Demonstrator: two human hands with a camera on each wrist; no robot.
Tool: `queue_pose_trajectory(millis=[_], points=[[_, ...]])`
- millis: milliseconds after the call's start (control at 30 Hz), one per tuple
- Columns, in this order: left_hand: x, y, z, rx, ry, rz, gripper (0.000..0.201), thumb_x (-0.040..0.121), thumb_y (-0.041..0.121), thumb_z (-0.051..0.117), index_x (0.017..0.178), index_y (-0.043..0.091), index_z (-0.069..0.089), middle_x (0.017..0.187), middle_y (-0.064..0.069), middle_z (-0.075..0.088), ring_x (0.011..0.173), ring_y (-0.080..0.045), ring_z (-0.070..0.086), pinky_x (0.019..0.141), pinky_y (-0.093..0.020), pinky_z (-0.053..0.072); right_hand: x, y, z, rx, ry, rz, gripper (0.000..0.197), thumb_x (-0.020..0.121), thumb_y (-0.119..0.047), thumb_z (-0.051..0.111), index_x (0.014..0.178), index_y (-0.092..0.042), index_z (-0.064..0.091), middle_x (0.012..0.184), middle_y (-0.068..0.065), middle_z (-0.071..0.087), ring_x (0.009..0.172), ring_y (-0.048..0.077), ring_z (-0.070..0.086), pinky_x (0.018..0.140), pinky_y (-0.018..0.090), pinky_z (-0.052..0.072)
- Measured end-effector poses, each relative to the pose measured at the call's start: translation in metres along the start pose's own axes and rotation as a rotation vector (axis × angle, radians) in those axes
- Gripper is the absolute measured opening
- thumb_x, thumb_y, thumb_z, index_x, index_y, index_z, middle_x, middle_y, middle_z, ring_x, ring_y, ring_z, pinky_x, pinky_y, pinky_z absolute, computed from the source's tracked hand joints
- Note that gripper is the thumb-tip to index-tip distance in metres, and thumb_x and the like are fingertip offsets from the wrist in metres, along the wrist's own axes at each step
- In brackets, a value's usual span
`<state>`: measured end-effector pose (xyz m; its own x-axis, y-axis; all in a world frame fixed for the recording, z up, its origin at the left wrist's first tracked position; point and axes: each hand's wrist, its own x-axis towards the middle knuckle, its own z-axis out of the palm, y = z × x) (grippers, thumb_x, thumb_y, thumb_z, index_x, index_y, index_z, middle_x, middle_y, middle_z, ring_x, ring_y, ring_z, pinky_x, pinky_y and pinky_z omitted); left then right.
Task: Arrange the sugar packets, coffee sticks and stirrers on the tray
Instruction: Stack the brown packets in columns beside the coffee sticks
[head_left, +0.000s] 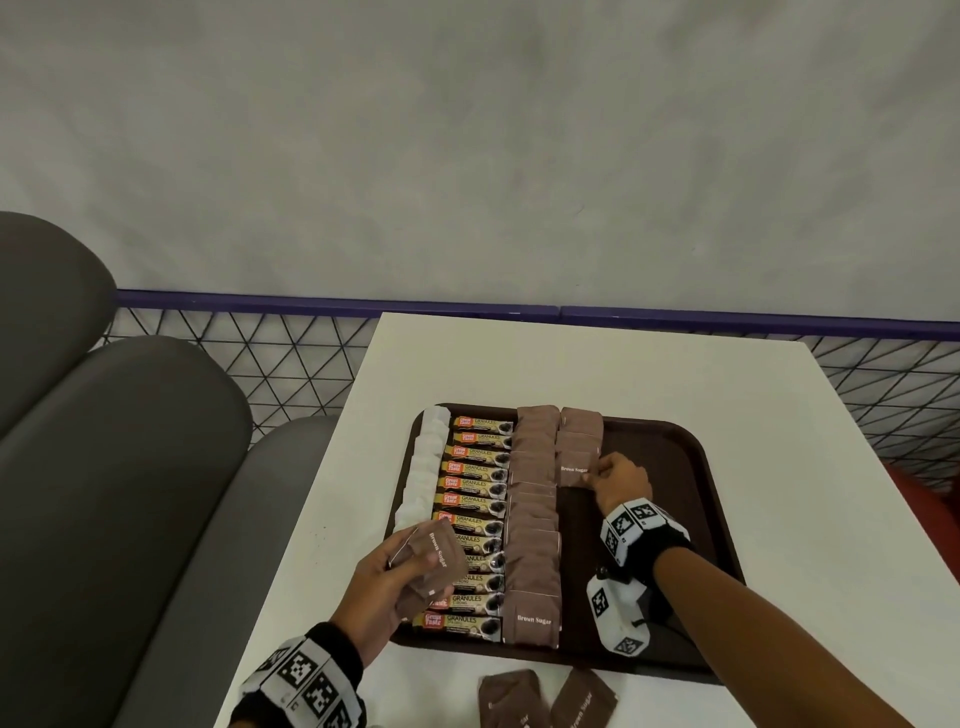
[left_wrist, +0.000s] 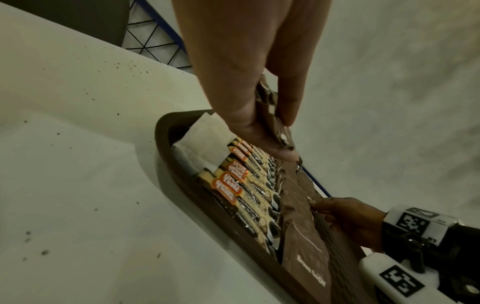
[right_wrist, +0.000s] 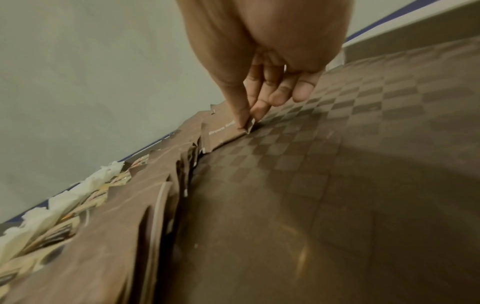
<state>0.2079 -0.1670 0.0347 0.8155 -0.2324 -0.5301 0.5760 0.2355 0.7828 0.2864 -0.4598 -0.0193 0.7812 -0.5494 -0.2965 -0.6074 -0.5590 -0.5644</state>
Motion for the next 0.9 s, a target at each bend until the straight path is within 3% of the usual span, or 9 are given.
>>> queue_pose_trajectory(millis=[133,267,400,500,567,667,767,900], points=[[-0.001,0.0,0.001,0.023,-0.016,0.005,0.039,0.081,-0.003,0.061,0.116,0.014,0.063,0.112,-0.016,0.065,0.095,-0.031,0.066,0.062,-0.033,0.057,-0.005,0.0,-0.001,-0.007,0.028,-0.028,0.02,0.084,-0.029,0.063,0.094,-0.013,0.057,0.1,0.012,0.064,0.106,0.03,0.052,0.089,0.04,0.046],[-0.004,0.001,0.003,0.014,-0.012,-0.001,0.036,0.081,-0.005,0.06,0.111,0.014,0.065,0.103,-0.014,0.07,0.089,-0.03,0.069,0.069,-0.037,0.059,-0.014,0.001,-0.002,0.014,0.097,-0.07,0.036,0.082,-0.026,0.066,0.109,-0.01,0.049,0.11,0.013,0.06,0.111,0.03,0.045,0.09,0.04,0.041],[-0.011,0.005,0.01,0.007,-0.01,0.014,0.033,0.083,-0.008,0.056,0.108,0.013,0.063,0.1,-0.015,0.069,0.082,-0.03,0.068,0.051,-0.028,0.055,-0.031,-0.003,-0.008,-0.006,0.11,-0.156,0.039,0.083,-0.026,0.063,0.114,-0.009,0.046,0.117,0.012,0.052,0.114,0.03,0.041,0.093,0.04,0.039],[-0.014,0.006,0.017,-0.007,-0.005,0.034,0.032,0.083,-0.009,0.057,0.106,0.013,0.063,0.1,-0.013,0.068,0.081,-0.029,0.067,0.05,-0.027,0.055,-0.049,-0.008,-0.007,0.027,0.055,-0.257,0.035,0.084,-0.027,0.062,0.113,-0.01,0.049,0.116,0.007,0.052,0.114,0.026,0.041,0.091,0.032,0.036],[-0.016,0.005,0.022,-0.012,-0.001,0.047,0.031,0.082,-0.009,0.059,0.105,0.011,0.062,0.102,-0.014,0.067,0.084,-0.029,0.067,0.052,-0.029,0.057,-0.064,-0.013,-0.005,0.156,-0.036,-0.325,0.027,0.085,-0.026,0.063,0.106,-0.012,0.052,0.106,0.004,0.056,0.107,0.021,0.045,0.081,0.022,0.031],[-0.019,0.004,0.029,-0.013,-0.001,0.067,0.032,0.082,-0.009,0.06,0.108,0.009,0.06,0.105,-0.015,0.065,0.086,-0.03,0.067,0.054,-0.03,0.058,-0.09,-0.023,-0.005,0.408,-0.316,-0.361,0.02,0.087,-0.026,0.06,0.101,-0.014,0.051,0.096,-0.002,0.055,0.1,0.017,0.052,0.078,0.018,0.041],[-0.023,0.002,0.035,-0.016,-0.001,0.089,0.031,0.081,-0.009,0.06,0.108,0.007,0.059,0.102,-0.014,0.066,0.083,-0.029,0.067,0.054,-0.029,0.057,-0.111,-0.031,-0.007,0.434,-0.538,-0.399,0.022,0.088,-0.035,0.057,0.102,-0.018,0.052,0.101,-0.005,0.054,0.103,0.015,0.052,0.083,0.021,0.042],[-0.027,-0.002,0.041,0.002,0.002,0.105,0.031,0.08,-0.005,0.064,0.108,0.007,0.06,0.101,-0.015,0.067,0.079,-0.027,0.069,0.056,-0.03,0.058,-0.126,-0.033,-0.006,0.356,-0.772,-0.458,0.012,0.086,-0.03,0.062,0.085,-0.024,0.052,0.088,-0.007,0.053,0.088,0.012,0.051,0.076,0.02,0.041]])
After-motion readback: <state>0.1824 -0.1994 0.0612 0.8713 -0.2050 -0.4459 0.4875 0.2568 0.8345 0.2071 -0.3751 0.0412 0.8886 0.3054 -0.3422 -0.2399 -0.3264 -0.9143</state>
